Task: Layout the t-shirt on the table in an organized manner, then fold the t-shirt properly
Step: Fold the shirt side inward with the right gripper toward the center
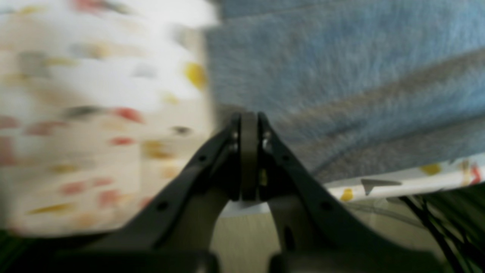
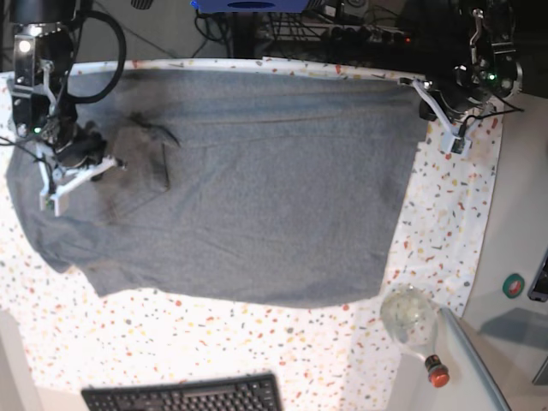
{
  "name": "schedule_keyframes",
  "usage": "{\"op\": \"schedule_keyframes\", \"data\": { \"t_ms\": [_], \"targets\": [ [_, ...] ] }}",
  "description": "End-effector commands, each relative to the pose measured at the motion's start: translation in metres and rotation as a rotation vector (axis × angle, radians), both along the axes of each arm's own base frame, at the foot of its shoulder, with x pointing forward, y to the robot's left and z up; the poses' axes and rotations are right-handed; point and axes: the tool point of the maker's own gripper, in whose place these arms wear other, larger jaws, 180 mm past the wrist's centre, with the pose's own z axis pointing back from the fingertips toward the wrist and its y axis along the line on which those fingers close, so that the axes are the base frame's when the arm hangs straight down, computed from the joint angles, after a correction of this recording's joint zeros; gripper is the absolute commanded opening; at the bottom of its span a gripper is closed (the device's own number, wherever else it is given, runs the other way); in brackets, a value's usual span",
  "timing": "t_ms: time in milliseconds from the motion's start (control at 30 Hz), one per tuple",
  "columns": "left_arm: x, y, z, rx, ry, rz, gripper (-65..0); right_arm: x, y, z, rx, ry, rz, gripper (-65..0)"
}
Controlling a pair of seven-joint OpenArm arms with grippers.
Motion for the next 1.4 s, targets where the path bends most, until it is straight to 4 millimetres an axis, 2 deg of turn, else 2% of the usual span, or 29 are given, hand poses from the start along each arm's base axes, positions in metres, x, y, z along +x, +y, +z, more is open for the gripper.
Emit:
{"op": "schedule_keyframes", "data": {
  "t_ms": [0, 33, 100, 200, 267, 333, 433, 533, 633, 833, 900, 933, 967, 1033, 1167, 1233, 1367],
  "targets": [
    [0.017, 0.007, 0.023, 0.026, -0.082, -0.003, -65.0, 0.029, -0.028, 0.026, -0.046, -0.107, -0.041, -65.0],
    [0.022, 0.008, 0.034, 0.036, -0.116, 0.000, -65.0, 0.041, -0.047, 0.031, -0.062, -0.123, -0.078, -65.0],
    [0.030, 0.009, 0.052, 0.053, -0.169, -0.002, -65.0, 0.060, -0.083, 0.026, -0.081, -0.094, -0.138, -65.0],
    [0.029, 0.007, 0.057, 0.056, -0.180, -0.009, -65.0, 0.077, -0.129, 0.014, -0.092, -0.033, -0.226, -65.0],
    [0.025, 0.003, 0.053, 0.044, -0.171, -0.001, -65.0, 0.090, -0.155, 0.018, -0.117, -0.058, -0.279, -56.1],
    [0.022, 0.002, 0.051, 0.033, -0.168, 0.016, -65.0, 0.093, -0.177, 0.017, -0.152, -0.088, -0.324, -46.4],
    [0.015, 0.003, 0.046, 0.032, -0.148, 0.020, -65.0, 0.098, -0.193, 0.009, -0.180, -0.058, -0.343, -33.2],
    [0.011, 0.004, 0.041, 0.030, -0.132, 0.026, -65.0, 0.092, -0.189, -0.007, -0.197, 0.011, -0.312, -30.6],
    [0.010, 0.006, 0.039, 0.032, -0.126, 0.027, -65.0, 0.091, -0.191, -0.012, -0.230, -0.012, -0.306, -30.8],
    [0.008, 0.007, 0.039, 0.034, -0.123, 0.027, -65.0, 0.057, -0.199, -0.040, -0.251, 0.045, -0.337, -31.1],
    [0.008, 0.006, 0.039, 0.033, -0.123, 0.028, -65.0, 0.052, -0.200, -0.041, -0.263, 0.038, -0.330, -34.8],
    [0.008, 0.006, 0.039, 0.033, -0.123, 0.028, -65.0, 0.052, -0.199, -0.041, -0.268, 0.031, -0.324, -39.9],
    [0.009, 0.006, 0.039, 0.033, -0.124, 0.028, -65.0, 0.053, -0.199, -0.038, -0.272, 0.017, -0.317, -47.0],
    [0.011, 0.006, 0.040, 0.033, -0.129, 0.028, -65.0, 0.061, -0.195, -0.027, -0.284, -0.039, -0.287, -65.0],
    [0.013, 0.008, 0.041, 0.039, -0.132, 0.026, -65.0, 0.065, -0.171, 0.006, -0.285, -0.203, -0.242, -65.0],
    [0.013, 0.008, 0.041, 0.041, -0.132, 0.025, -65.0, 0.058, -0.164, 0.029, -0.270, -0.265, -0.255, -65.0],
    [0.013, 0.008, 0.041, 0.041, -0.132, 0.025, -65.0, 0.035, -0.145, 0.057, -0.182, -0.236, -0.286, -65.0]
  ]
}}
